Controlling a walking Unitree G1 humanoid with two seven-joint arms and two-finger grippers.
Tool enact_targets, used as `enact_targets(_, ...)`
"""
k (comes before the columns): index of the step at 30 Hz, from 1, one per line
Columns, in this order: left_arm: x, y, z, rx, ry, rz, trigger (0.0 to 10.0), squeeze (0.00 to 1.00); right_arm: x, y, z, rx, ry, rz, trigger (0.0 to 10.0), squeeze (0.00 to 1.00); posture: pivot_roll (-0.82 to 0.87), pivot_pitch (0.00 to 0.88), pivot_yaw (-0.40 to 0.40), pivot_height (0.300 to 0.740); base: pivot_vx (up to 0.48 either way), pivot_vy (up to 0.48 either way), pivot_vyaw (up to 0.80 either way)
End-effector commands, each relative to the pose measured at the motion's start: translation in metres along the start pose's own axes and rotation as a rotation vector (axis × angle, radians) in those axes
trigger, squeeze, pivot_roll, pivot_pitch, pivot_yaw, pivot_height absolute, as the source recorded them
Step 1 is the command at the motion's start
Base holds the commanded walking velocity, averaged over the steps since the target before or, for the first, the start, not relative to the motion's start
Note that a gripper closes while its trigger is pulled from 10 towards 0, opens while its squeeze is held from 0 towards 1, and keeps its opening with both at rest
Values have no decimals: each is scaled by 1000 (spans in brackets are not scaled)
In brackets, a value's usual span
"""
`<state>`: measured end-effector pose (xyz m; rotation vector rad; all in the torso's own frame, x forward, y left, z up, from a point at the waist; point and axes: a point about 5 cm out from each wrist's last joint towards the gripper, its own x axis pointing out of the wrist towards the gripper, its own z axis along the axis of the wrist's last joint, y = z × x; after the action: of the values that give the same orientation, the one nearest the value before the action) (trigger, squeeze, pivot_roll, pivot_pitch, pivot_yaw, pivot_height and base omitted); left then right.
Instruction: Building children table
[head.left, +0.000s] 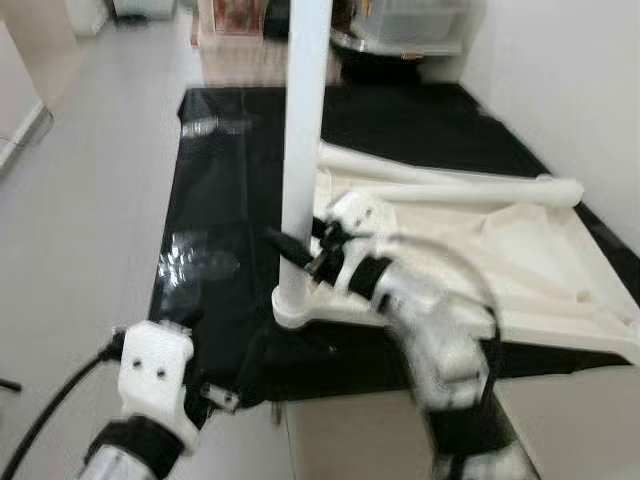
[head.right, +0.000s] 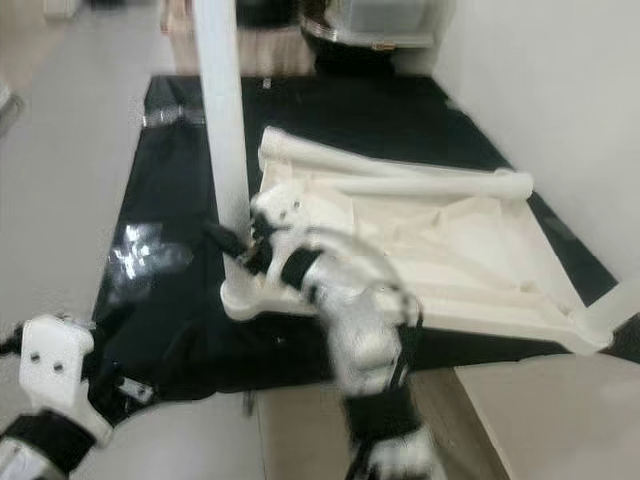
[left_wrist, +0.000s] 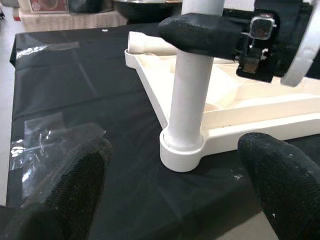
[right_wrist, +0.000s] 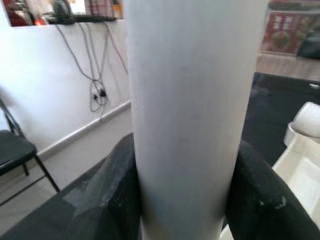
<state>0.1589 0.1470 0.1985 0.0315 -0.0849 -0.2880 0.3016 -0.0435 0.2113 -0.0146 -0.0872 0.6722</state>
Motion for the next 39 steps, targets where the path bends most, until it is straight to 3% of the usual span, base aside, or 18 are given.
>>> enact_targets(1, 0, -1, -2, 12, 18, -18, 10000, 0, 6, 15, -26, 87, 135, -13, 0, 0, 134, 161, -75, 740, 0, 0, 0)
enact_targets(6, 2, -2, -1, 13, 14, -22, 10000, 0, 17, 14, -14, 45, 101, -7, 0, 0, 138, 162, -79, 740, 0, 0, 0)
enact_targets(7, 2, -1, -1, 14, 12, -21, 10000, 0, 19, 13, -10, 31, 96, -3, 3451, 0, 138, 162, -79, 740, 0, 0, 0)
enact_targets(8, 2, -1, -1, 14, 12, -21, 10000, 0, 19, 13, -10, 31, 96, -3, 3451, 0, 138, 162, -79, 740, 0, 0, 0)
enact_targets(9, 2, -1, -1, 15, 10, -20, 10000, 0, 20, 11, -3, 21, 82, -8, 10000, 0, 134, 165, -77, 740, 0, 0, 0)
enact_targets(10, 2, 0, -1, 16, 9, -20, 10000, 0, 20, 10, 1, 16, 73, -13, 10000, 0, 134, 165, -78, 740, 0, 0, 0)
enact_targets(11, 2, 0, -1, 16, 9, -19, 10000, 0, 20, 11, 8, 16, 50, 43, 10000, 220, 132, 166, -78, 740, 0, 0, 0)
enact_targets(12, 2, 0, -1, 16, 9, -19, 10000, 0, 20, 11, 8, 16, 50, 43, 10000, 220, 132, 166, -78, 740, 0, 0, 0)
enact_targets(13, 2, 0, -1, 16, 9, -19, 10000, 0, 20, 12, 17, 51, 24, 151, 10000, 1000, 130, 167, -77, 740, 0, 0, 0)
enact_targets(14, 2, 0, -1, 16, 9, -19, 10000, 0, 20, 12, 17, 51, 24, 151, 10000, 1000, 130, 167, -77, 740, 0, 0, 0)
enact_targets(17, 2, 0, -1, 14, 12, -24, 10000, 0, 14, 1, 33, -8, -22, 449, 10000, 1000, 130, 167, -77, 740, 0, 0, 0)
enact_targets(27, 0, -2, -1, 12, 16, -25, 10000, 0, 9, -34, 45, -167, 18, 743, 10000, 1000, 144, 184, -92, 740, 0, 0, 0)
enact_targets(28, 0, -2, -1, 12, 18, -25, 10000, 0, 10, -37, 46, -161, 40, 791, 10000, 0, 145, 185, -92, 740, 0, 0, 0)
enact_targets(35, -3, -3, -2, 11, 25, -19, 10000, 0, 21, -51, 53, -153, 71, 861, 9922, 0, 154, 199, -100, 740, 0, 0, 0)
enact_targets(36, -4, -3, -2, 10, 27, -18, 10000, 0, 21, -51, 55, -134, 61, 873, 1961, 0, 154, 199, -100, 740, 0, 0, 0)
enact_targets(37, -4, -3, -2, 10, 27, -18, 10000, 0, 21, -51, 55, -134, 61, 873, 1961, 0, 154, 199, -100, 740, 0, 0, 0)
enact_targets(38, -4, -4, -2, 8, 28, -18, 10000, 0, 21, -52, 56, -121, 53, 887, 0, 0, 149, 203, -102, 740, 0, 0, 0)
enact_targets(39, -4, -4, -2, 8, 28, -18, 10000, 0, 21, -52, 56, -121, 53, 887, 0, 0, 149, 203, -102, 740, 0, 0, 0)
